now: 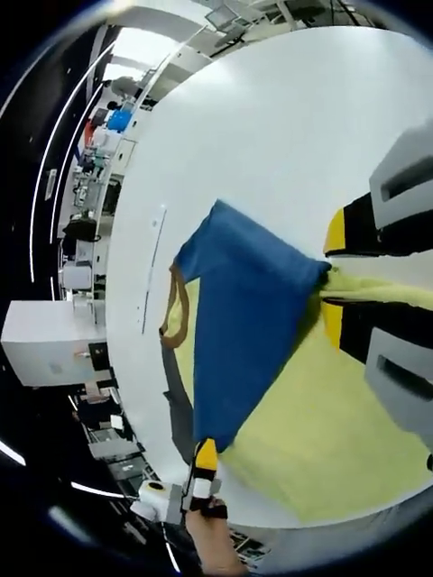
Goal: Fold the garment on the visible template until the final outline fits inside the template.
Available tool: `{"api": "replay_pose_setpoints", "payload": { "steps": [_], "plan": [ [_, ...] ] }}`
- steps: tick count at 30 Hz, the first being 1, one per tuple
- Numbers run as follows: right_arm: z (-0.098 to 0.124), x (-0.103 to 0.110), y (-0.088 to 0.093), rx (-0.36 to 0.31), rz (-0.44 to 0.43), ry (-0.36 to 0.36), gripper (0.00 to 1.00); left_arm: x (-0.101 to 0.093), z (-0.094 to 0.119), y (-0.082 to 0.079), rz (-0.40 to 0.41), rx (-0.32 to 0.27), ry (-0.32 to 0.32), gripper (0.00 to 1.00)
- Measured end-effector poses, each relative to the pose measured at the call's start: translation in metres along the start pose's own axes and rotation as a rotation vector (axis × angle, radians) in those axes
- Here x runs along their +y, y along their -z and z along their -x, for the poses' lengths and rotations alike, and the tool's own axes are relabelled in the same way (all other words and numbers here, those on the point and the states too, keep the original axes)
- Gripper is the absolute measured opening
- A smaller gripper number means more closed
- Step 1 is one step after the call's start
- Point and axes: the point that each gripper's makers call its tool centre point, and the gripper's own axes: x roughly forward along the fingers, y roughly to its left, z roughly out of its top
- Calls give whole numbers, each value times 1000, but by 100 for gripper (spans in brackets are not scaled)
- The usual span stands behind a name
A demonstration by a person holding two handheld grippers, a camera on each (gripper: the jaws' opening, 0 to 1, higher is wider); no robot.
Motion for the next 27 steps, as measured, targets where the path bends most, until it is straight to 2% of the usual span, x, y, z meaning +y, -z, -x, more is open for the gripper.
{"api": "replay_pose_setpoints", "payload": {
  "steps": [4, 6, 8, 13, 14, 16, 18, 20, 21, 25, 27],
  "plan": [
    [-4, 3, 1, 7, 10, 0, 14, 2, -3, 0, 18, -3, -9, 13],
    [-4, 4, 1, 7, 10, 0, 14, 4, -3, -3, -10, -7, -17, 9],
    [-4, 3, 1, 7, 7, 3, 14, 5, -2, -6, -41, -17, -27, 11],
    [-3, 2, 1, 4, -6, 6, 13, 1, 2, -14, -197, -19, -35, 10],
    [-3, 2, 1, 5, -8, 7, 13, -2, 4, -18, -252, -29, -33, 9],
    [-3, 2, 1, 7, -9, 7, 13, -6, 5, -23, -292, -44, -26, 9],
    [-3, 3, 1, 7, -12, 7, 13, -12, 7, -30, -380, -58, -30, 11],
    [-3, 3, 1, 8, -14, 7, 13, -6, 8, -29, -439, -27, -85, 13],
    [-3, 3, 1, 8, -17, 8, 13, -4, 8, -29, -448, -21, -100, 15],
    [-2, 3, 1, 11, -27, 7, 13, 16, 7, -13, -287, 28, -158, 23],
    [-2, 2, 2, 11, -32, 10, 13, 25, 7, -6, -270, 45, -171, 26]
  ]
}}
